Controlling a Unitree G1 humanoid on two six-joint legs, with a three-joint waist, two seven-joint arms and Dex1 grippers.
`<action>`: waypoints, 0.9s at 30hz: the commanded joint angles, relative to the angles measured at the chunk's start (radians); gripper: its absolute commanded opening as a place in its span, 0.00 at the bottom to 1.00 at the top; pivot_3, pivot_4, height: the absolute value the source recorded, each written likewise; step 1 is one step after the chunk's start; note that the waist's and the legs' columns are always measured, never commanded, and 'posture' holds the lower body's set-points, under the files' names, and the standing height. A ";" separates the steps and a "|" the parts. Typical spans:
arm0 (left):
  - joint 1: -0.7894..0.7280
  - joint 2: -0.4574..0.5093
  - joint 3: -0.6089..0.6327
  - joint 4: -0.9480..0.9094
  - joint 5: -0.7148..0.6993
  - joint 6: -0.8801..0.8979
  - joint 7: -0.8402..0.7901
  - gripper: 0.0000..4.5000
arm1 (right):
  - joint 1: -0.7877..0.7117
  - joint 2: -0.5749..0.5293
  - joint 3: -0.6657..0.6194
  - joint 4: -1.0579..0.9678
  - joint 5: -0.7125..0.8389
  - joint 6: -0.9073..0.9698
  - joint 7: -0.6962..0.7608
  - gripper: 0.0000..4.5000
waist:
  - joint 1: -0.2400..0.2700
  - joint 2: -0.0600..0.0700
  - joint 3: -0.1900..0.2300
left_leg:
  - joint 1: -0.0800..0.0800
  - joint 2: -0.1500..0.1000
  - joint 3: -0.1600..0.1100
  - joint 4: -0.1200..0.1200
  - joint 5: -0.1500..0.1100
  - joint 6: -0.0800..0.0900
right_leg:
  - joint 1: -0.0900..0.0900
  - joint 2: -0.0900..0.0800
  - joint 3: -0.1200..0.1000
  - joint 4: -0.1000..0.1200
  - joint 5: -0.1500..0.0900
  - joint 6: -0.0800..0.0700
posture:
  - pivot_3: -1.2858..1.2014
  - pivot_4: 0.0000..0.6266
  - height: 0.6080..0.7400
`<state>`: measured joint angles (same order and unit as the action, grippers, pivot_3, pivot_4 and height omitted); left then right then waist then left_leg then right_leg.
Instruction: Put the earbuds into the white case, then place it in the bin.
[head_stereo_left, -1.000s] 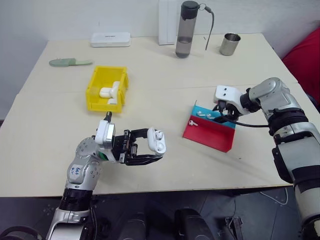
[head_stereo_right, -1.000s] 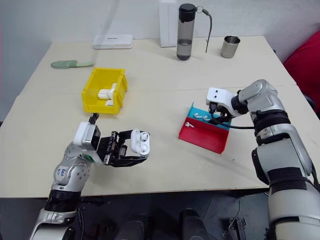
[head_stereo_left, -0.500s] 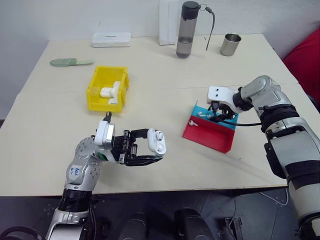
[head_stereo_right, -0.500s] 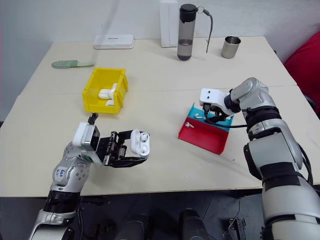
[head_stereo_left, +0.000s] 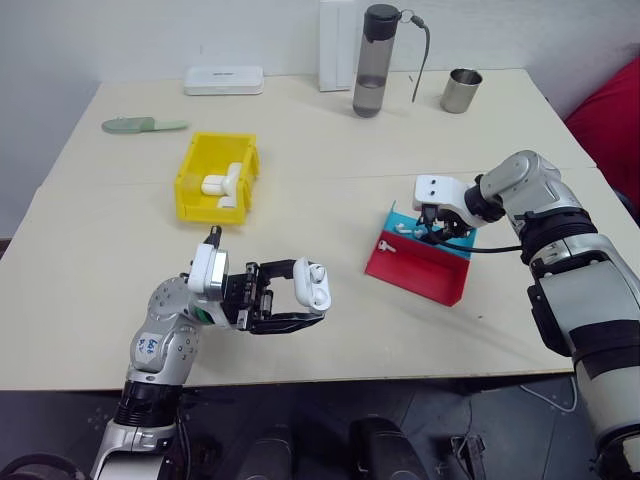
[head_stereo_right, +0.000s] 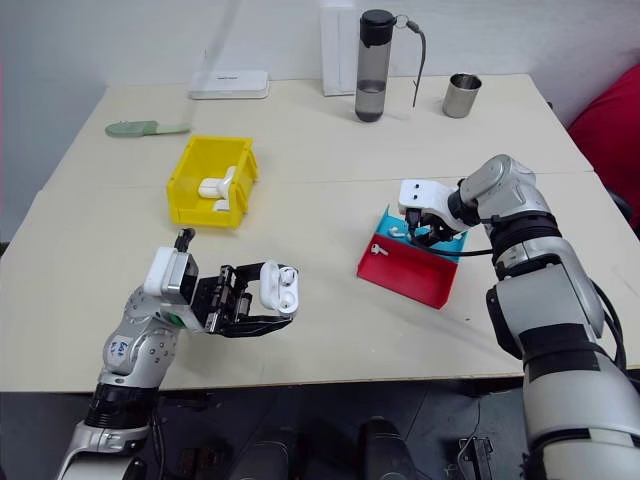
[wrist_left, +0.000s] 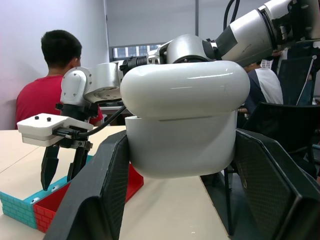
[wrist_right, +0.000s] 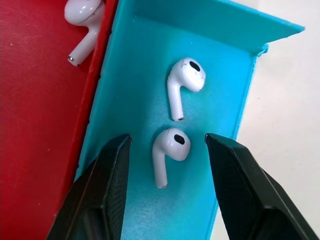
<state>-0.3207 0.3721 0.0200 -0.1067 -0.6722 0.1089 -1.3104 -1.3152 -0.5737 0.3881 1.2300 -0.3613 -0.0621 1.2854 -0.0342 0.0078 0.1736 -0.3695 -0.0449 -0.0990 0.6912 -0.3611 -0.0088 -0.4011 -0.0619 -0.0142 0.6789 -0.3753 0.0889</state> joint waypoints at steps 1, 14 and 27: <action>0.008 0.008 0.011 -0.039 -0.009 -0.014 0.005 0.61 | 0.000 -0.004 0.005 0.021 -0.020 0.009 0.012 0.52 | 0.000 0.000 0.000 | 0.000 0.000 0.000 0.000 0.000 0.000 | 0.000 0.000 0.000 0.000 0.000 0.000 | 0.52 0.24 1.00; -0.001 0.010 0.010 -0.035 -0.011 -0.009 0.005 0.61 | 0.007 -0.004 -0.005 0.020 -0.016 0.027 0.020 0.25 | 0.000 0.000 0.000 | 0.000 0.000 0.000 0.001 0.000 0.000 | 0.000 0.000 0.000 0.000 0.000 0.000 | 0.52 0.24 1.00; -0.010 0.009 0.008 -0.027 -0.009 -0.009 0.002 0.61 | 0.014 -0.014 -0.012 0.017 -0.011 0.028 0.017 0.25 | 0.000 0.000 0.000 | 0.000 0.000 0.000 0.001 0.000 0.000 | 0.000 0.000 0.000 0.001 0.000 0.000 | 0.52 0.24 1.00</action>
<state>-0.3210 0.3736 0.0201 -0.1069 -0.6722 0.1089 -1.3104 -1.3154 -0.5742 0.3824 1.2337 -0.3654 -0.0394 1.2953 -0.0337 0.0078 0.1736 -0.3695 -0.0450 -0.0990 0.6923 -0.3612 -0.0089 -0.4011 -0.0619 -0.0138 0.6795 -0.3752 0.0888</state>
